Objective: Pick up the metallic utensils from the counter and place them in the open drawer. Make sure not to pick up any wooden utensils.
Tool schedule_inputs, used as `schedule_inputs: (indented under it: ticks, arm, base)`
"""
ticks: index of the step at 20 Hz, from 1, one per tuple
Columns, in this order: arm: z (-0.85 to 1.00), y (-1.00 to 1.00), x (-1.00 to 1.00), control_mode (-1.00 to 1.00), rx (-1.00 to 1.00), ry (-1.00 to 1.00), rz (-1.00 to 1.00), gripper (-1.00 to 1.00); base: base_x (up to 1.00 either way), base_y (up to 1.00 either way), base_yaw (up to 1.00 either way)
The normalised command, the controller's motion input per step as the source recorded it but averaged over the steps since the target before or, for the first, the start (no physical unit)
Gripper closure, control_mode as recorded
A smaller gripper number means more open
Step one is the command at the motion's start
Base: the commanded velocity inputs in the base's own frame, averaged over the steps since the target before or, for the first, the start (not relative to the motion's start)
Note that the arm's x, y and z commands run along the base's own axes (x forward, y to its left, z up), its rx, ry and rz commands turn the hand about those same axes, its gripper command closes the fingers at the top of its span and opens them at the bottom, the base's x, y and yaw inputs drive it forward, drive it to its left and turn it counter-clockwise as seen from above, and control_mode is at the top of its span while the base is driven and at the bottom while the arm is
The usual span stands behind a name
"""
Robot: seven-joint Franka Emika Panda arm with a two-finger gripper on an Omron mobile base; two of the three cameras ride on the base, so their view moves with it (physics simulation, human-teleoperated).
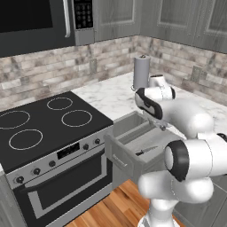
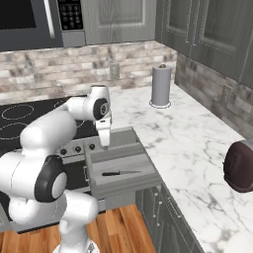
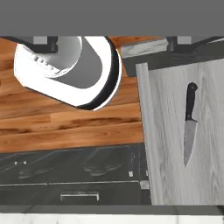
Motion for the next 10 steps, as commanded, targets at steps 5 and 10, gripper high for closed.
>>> schedule_inputs:
  ticks: [5,10]
  arm:
    - [0.93,0.24,-0.64,-1.00,0.10,-0.14,0.12,-1.00]
    - [1.00,0.00,-0.78,-1.00,0.06,-0.04,0.27,-1.00]
  base:
    - [0.00,0.00,0.00]
    - [0.00,0.00,0.00]
